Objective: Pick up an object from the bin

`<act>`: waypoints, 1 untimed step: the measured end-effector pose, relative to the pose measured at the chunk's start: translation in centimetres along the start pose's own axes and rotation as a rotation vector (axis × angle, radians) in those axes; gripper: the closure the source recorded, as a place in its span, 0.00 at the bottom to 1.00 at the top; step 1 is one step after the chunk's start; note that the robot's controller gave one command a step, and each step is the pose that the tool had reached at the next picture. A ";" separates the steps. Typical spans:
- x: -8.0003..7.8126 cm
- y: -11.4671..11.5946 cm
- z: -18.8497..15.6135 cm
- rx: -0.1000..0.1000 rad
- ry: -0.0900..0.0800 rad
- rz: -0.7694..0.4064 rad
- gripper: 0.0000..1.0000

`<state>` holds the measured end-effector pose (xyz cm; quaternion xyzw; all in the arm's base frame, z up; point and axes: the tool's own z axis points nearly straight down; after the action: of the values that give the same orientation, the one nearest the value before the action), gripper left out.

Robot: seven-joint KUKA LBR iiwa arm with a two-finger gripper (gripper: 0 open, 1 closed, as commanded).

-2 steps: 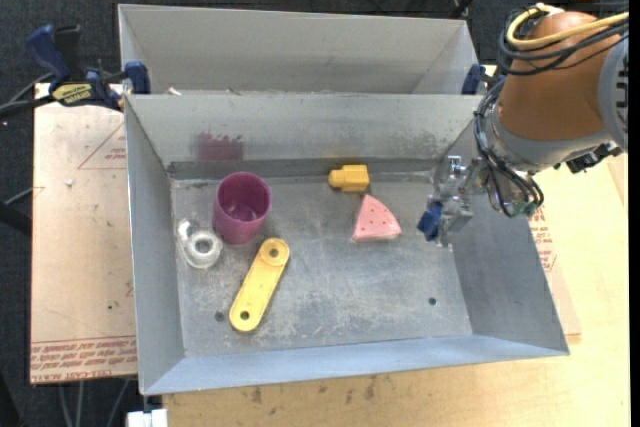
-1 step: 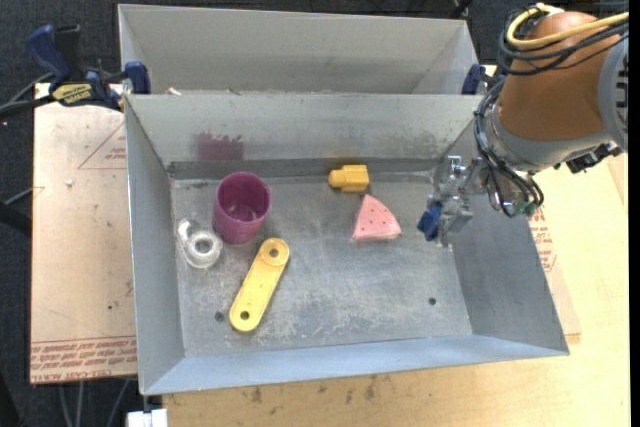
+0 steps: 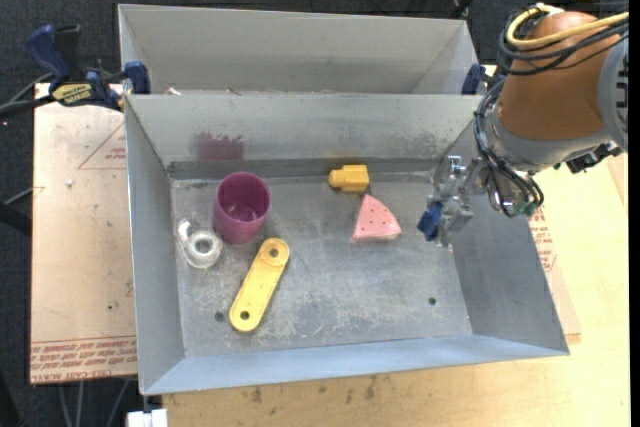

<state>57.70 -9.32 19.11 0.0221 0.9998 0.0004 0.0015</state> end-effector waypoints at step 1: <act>0.0 0.0 0.0 0.000 0.000 0.000 1.00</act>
Offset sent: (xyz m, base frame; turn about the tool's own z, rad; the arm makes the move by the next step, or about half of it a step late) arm 0.0430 0.0249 0.0602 -0.3587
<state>57.70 -9.33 19.11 0.0221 0.9998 0.0004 0.0014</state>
